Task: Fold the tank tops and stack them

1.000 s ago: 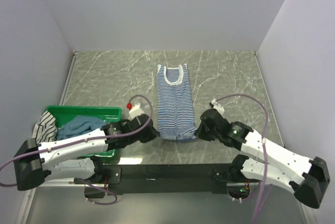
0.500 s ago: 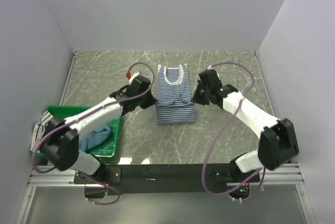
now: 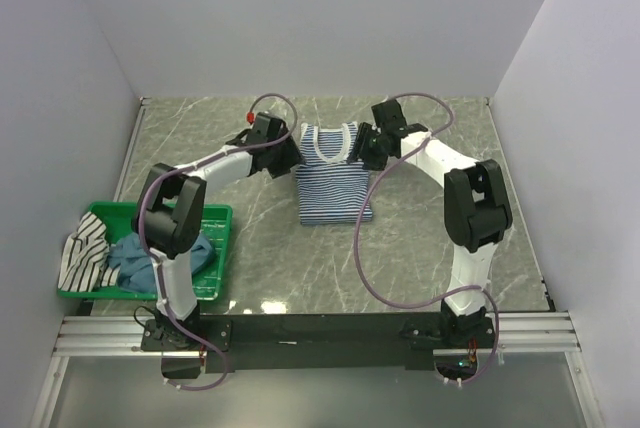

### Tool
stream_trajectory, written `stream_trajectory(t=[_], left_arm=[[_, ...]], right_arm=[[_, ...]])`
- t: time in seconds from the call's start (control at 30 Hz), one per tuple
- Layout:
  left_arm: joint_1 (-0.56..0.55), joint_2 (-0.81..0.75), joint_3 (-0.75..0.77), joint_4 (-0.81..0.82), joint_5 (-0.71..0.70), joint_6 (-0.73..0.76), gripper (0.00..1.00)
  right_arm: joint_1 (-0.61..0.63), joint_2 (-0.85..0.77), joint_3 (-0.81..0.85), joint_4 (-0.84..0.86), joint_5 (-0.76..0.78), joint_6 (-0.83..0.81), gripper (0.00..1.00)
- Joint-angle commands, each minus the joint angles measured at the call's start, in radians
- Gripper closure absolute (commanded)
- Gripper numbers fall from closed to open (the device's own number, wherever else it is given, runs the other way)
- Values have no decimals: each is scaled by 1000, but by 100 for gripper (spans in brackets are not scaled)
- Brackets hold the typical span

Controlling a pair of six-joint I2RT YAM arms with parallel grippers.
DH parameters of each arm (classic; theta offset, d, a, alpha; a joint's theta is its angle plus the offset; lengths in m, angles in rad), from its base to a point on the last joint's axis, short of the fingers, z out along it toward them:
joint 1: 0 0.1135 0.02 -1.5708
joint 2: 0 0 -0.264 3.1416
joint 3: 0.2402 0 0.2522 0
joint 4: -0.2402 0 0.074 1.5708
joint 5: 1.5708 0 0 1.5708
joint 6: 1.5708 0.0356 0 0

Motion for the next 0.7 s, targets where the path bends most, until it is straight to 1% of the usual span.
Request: stream_trajectory(t=[0.0,0.03,0.07,0.1,0.13,0.2,0.23,0.27,0.3,0.37,0.4,0.47,0.5,0.53,0.6,0.67], left_arm=[[2,-72,27,58,12,27,36],[2,-115,1,46,-2,25,35],[2,-138,-12,29,-45,13,35],[2,-161,-27,21,-47,10,36],[1,-205,-65,11,-47,-5,40],[-18,-243,-105,15,-47,-19,48],[-33,-262,-130,18,-47,-19,54],[-71,-267,-133,5,-47,-22,57],[-93,-269,-136,0,-74,-27,64],[-145,-264,-156,20,-67,-42,71],[-160,-261,-180,34,-58,-53,78],[-199,-247,-207,64,-59,-83,85],[-213,-240,-219,66,-57,-91,87],[-238,-220,-239,66,-57,-106,93],[-260,-203,-276,57,-73,-126,99],[-277,-188,-315,58,-99,-165,99]], right_arm=[[-9,-31,49,8,27,-51,41],[-9,-61,41,5,44,-53,40],[-8,-83,7,4,87,-51,40],[-3,-106,-19,10,100,-47,42],[0,-152,-45,19,116,-42,42],[32,-189,-112,34,149,-36,44],[50,-210,-126,30,169,-34,47],[86,-218,-149,12,190,-22,48],[98,-226,-168,16,207,-16,51],[114,-253,-244,60,203,18,57],[124,-269,-270,82,180,25,62],[140,-267,-325,116,187,39,65],[147,-263,-336,119,189,41,70],[164,-246,-364,128,187,47,72],[184,-232,-402,145,180,58,73],[206,-232,-473,175,180,79,74]])
